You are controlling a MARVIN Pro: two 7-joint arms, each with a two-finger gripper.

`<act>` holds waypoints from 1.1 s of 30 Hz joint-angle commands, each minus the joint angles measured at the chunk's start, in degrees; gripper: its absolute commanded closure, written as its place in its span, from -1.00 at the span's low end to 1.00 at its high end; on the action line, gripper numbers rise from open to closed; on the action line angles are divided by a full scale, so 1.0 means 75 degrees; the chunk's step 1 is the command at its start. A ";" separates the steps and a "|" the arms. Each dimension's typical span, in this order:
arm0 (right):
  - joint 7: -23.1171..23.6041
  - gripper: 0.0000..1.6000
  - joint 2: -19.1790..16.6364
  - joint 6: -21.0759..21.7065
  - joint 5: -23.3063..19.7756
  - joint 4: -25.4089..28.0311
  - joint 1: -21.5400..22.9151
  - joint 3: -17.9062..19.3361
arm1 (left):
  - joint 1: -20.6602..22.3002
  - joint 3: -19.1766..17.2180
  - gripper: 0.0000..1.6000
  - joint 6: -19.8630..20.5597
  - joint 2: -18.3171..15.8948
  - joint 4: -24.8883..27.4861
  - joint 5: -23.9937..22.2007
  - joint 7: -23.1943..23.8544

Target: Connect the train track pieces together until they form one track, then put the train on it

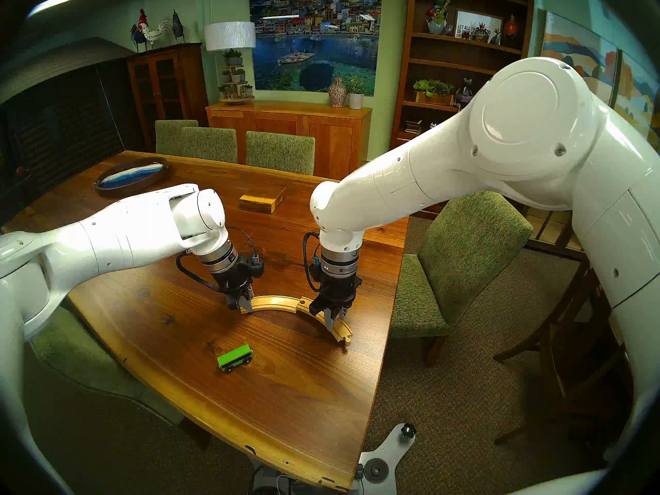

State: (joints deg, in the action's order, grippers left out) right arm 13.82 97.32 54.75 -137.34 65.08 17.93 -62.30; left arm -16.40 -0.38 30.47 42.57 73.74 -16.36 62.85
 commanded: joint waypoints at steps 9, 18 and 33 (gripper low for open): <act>-0.0005 1.00 0.0005 0.0033 0.0018 -0.0039 0.0186 0.0031 | 0.0187 -0.0121 1.00 -0.0002 0.0014 -0.0019 0.0007 -0.0015; -0.0006 1.00 0.0046 0.0033 0.0060 -0.0004 0.0247 0.0064 | 0.0187 -0.0121 1.00 -0.0002 0.0014 -0.0019 0.0007 -0.0015; -0.0123 1.00 0.0144 0.0033 -0.0003 -0.0075 0.0165 0.0023 | 0.0187 -0.0121 1.00 -0.0002 0.0015 -0.0019 0.0007 -0.0015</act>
State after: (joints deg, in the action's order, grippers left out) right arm 13.50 97.95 54.87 -136.75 65.34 18.02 -62.21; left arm -16.40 -0.39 30.47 42.57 73.74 -16.36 62.85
